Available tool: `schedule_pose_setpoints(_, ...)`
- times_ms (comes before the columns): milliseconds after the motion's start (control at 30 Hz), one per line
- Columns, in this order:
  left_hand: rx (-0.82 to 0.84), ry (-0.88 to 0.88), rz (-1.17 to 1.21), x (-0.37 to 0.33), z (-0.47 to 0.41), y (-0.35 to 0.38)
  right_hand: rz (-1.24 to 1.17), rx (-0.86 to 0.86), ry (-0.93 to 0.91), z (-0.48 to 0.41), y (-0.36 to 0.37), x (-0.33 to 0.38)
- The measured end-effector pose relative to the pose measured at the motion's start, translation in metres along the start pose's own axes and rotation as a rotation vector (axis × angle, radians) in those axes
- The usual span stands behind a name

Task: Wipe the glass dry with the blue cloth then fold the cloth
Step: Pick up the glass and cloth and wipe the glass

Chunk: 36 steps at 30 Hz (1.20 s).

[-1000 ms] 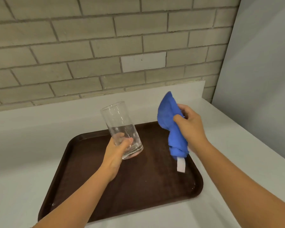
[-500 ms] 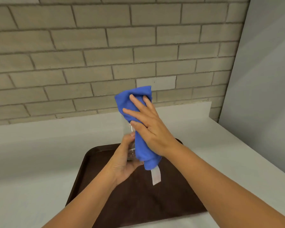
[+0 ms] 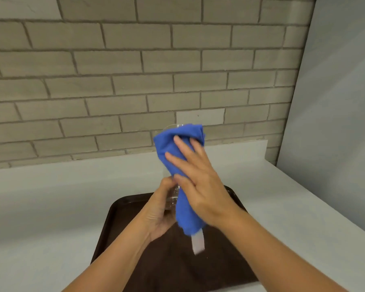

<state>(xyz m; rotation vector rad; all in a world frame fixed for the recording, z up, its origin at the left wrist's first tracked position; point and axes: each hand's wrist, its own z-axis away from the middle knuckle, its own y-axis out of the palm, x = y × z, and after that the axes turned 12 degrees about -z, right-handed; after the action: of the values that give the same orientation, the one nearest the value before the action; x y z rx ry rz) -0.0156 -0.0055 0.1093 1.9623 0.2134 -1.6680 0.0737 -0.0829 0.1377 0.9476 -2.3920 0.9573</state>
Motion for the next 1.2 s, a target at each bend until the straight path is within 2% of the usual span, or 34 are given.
schedule_pose_setpoints(67, 0.019, 0.001, 0.004, -0.001, -0.002, 0.003, -0.062, -0.080, 0.059, -0.024, -0.008, 0.001)
schedule_pose_setpoints(233, 0.044, 0.029, -0.032, -0.003, -0.004, 0.000, -0.652, -0.410, 0.352, -0.018, 0.002, -0.005)
schedule_pose_setpoints(367, 0.048, -0.003, -0.082, -0.007, -0.007, -0.009, -0.895, -0.550, 0.519, 0.010, 0.024, -0.013)
schedule_pose_setpoints(533, 0.053, -0.043, -0.399, -0.019, -0.015, -0.002, -1.208, -0.768, 0.709, 0.016, 0.031, -0.016)
schedule_pose_setpoints(633, -0.038, -0.064, -0.629, -0.027, -0.018, 0.008, -1.334, -0.833, 0.796, 0.016, 0.030, -0.016)
schedule_pose_setpoints(733, -0.344, 0.025, -0.938, -0.027, -0.021, 0.012, -1.416, -0.865, 0.776, 0.011, 0.029, -0.012)
schedule_pose_setpoints(767, -0.430, 0.111, -1.037, -0.028, -0.018, 0.013, -1.420, -0.866, 0.761, 0.008, 0.029, -0.011)
schedule_pose_setpoints(833, -0.480, 0.263, -1.125, -0.029, -0.013, 0.015, -1.347, -0.838, 0.724, 0.004, 0.030, -0.011)
schedule_pose_setpoints(967, -0.488, 0.300, -1.160, -0.030, -0.008, 0.015, -1.071, -0.739, 0.562, -0.001, 0.037, -0.003)
schedule_pose_setpoints(1067, -0.486, 0.244, -0.986, -0.036, -0.006, 0.012, -0.912, -0.656, 0.413, 0.002, 0.044, 0.004)
schedule_pose_setpoints(1133, -0.483, 0.207, -0.782, -0.041, -0.002, 0.008, -0.828, -0.592, 0.329, 0.006, 0.045, 0.007)
schedule_pose_setpoints(1200, -0.406, 0.131, -0.569, -0.042, 0.001, 0.001, -0.710, -0.490, 0.226, 0.005, 0.042, 0.010)
